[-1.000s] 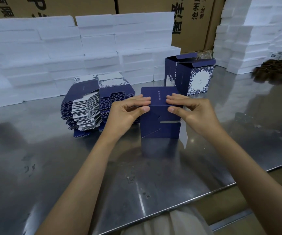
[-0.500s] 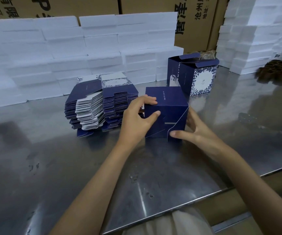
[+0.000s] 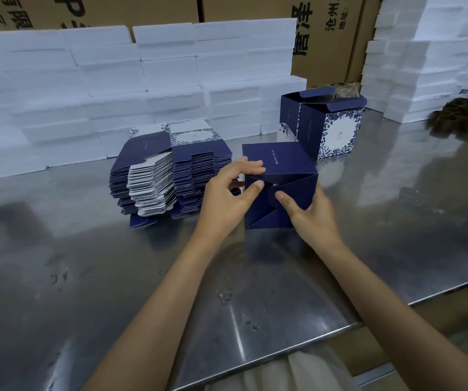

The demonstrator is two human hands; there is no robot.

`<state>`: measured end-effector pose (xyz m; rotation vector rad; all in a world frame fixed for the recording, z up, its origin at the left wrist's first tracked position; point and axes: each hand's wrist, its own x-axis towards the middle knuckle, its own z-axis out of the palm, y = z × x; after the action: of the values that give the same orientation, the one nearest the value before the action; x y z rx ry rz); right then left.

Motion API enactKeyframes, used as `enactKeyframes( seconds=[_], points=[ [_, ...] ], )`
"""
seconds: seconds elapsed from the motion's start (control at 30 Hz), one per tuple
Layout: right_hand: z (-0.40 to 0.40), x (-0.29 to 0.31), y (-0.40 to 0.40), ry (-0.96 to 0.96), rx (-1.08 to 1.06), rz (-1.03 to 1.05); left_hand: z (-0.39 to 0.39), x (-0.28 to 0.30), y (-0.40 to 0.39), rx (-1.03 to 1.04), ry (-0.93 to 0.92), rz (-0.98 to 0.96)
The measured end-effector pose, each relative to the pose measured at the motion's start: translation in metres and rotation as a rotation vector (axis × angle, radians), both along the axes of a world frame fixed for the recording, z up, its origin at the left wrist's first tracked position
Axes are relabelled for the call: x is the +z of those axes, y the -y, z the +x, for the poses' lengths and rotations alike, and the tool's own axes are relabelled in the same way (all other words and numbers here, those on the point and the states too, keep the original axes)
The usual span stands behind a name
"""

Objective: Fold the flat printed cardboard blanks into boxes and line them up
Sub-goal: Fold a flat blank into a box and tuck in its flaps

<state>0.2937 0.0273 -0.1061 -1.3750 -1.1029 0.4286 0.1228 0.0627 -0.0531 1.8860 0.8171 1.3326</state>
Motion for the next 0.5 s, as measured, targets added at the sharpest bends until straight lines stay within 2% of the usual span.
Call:
enactKeyframes(
  seconds=[0.5],
  points=[
    [-0.0031, 0.0014, -0.0001, 0.023, -0.053, 0.022, 0.0008, 0.0001, 0.0021, -0.001, -0.008, -0.021]
  ],
)
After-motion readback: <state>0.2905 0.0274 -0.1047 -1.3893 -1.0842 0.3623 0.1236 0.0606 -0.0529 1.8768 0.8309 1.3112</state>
